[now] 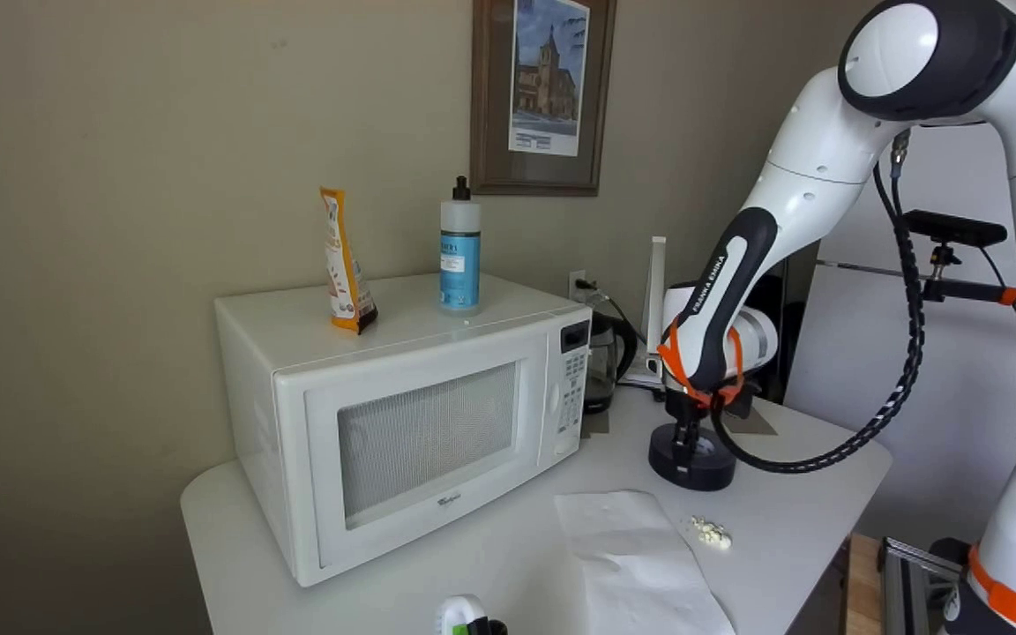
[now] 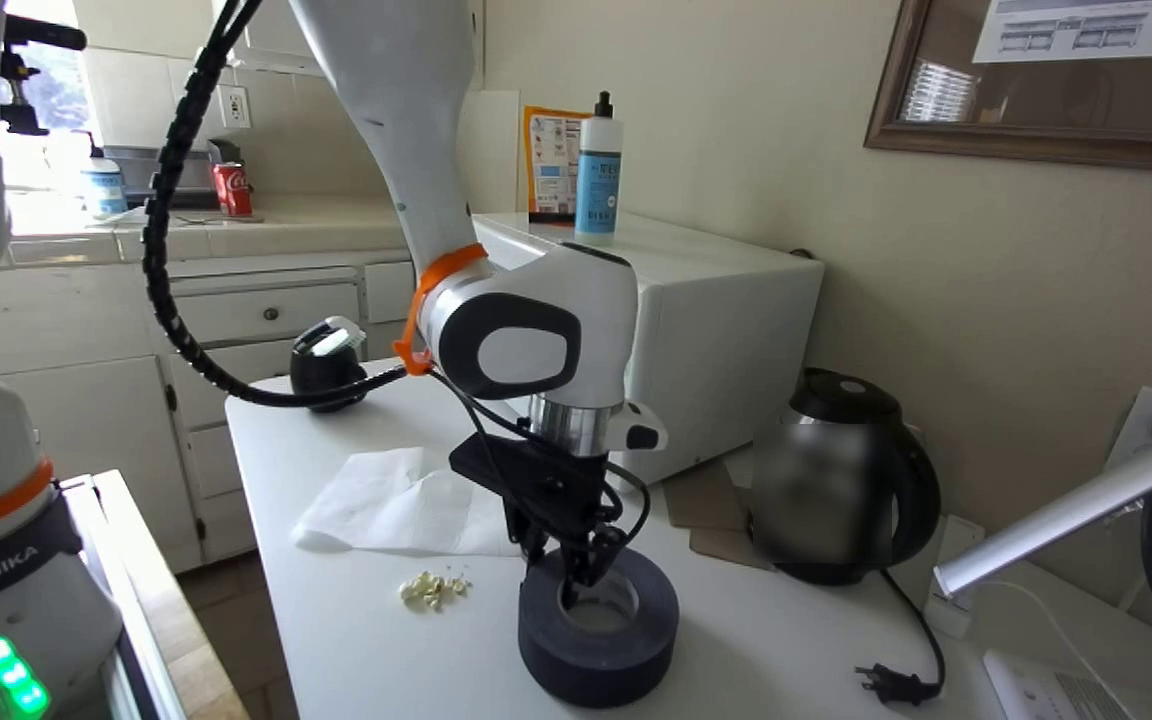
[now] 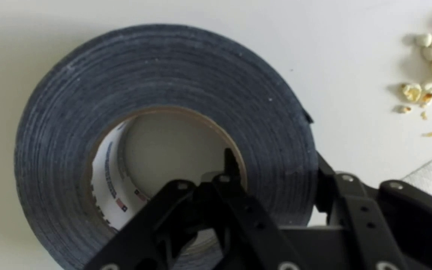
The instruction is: Put the masking tape on top of the microwave
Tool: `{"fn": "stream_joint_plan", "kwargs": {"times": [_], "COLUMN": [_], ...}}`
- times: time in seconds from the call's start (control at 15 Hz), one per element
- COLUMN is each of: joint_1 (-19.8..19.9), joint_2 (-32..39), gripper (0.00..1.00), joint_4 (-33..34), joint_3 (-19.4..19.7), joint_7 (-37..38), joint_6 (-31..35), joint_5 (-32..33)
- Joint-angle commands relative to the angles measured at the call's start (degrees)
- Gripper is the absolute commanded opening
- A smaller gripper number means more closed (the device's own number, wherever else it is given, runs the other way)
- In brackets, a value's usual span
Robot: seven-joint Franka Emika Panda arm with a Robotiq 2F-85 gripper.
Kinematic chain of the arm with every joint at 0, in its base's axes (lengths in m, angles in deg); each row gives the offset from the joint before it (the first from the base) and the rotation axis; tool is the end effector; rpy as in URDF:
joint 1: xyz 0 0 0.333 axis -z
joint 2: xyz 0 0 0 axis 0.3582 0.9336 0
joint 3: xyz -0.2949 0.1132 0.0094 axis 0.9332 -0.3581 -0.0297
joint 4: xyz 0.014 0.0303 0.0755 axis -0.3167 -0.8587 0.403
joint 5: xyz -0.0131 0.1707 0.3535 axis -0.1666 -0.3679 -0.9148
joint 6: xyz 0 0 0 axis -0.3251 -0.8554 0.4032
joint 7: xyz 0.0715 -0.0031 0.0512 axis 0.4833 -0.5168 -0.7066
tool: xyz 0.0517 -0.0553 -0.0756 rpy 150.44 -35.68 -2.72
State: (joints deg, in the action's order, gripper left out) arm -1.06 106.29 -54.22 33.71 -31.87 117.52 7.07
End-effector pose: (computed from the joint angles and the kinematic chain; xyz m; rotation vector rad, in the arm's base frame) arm 0.3944 -0.2264 0.1579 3.0739 0.2496 -0.1592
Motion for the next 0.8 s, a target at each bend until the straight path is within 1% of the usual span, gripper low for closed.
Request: {"fn": "stream_joint_plan", "kwargs": {"times": [0.0, 0.2, 0.33, 0.4, 0.53, 0.6, 0.73], "joint_1": [-3.2, -4.5, -3.5, -3.3, -3.6, -4.2, -5.4], "joint_2": [-10.2, -17.6, -22.9, -25.4, -31.0, -33.9, -39.1], "gripper": [0.21, 0.21, 0.21, 0.21, 0.21, 0.21, 0.21], "joint_4": [-6.6, -9.2, -10.3, -10.8, -11.3, -10.8, -9.1], "joint_3": [5.6, 9.1, 8.4, 7.8, 7.0, 6.7, 6.2], "joint_7": [1.5, 3.3, 0.2, -2.0, -7.2, -10.3, -13.3], "joint_6": [0.4, -1.9, -5.4, -7.5, -13.4, -17.4, -25.9], "joint_5": [11.5, 22.8, 25.8, 25.9, 23.5, 20.9, 17.2]}}
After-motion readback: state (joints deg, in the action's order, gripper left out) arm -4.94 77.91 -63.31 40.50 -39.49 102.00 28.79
